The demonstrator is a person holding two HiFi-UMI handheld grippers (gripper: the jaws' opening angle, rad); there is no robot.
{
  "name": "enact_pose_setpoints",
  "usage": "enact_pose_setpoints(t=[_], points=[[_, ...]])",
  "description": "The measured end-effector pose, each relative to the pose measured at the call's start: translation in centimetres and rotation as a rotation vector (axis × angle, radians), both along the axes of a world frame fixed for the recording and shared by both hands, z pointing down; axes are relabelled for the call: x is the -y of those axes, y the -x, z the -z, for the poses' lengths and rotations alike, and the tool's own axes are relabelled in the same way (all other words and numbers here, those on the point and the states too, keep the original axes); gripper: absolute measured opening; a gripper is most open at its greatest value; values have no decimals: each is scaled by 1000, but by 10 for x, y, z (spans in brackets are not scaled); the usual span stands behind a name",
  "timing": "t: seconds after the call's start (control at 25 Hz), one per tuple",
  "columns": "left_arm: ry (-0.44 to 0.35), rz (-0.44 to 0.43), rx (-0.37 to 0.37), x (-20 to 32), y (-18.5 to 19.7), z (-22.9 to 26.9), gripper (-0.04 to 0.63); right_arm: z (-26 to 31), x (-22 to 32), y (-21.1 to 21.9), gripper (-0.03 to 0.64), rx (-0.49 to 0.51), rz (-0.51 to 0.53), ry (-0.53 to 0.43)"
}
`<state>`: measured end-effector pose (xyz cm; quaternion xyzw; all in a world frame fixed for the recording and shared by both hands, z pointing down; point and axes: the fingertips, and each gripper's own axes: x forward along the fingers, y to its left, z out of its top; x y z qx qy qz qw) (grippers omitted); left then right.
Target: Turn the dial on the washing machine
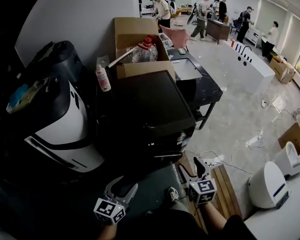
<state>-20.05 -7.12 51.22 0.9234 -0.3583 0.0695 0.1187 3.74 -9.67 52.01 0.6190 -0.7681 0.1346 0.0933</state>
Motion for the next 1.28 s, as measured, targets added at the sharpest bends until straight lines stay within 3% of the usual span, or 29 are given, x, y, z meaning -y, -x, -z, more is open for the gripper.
enact_pose_setpoints(t=[0.44,1.04,1.28], points=[[5,11,15,60,-53,-3,207,-39,68,-39,282,-45,72,80],[44,41,44,88,-99,-22,207,-92,131,-60,288,-149,206,145],[55,68,49,92,-114,-34,207,-120,150,-64,319,-171,233,178]])
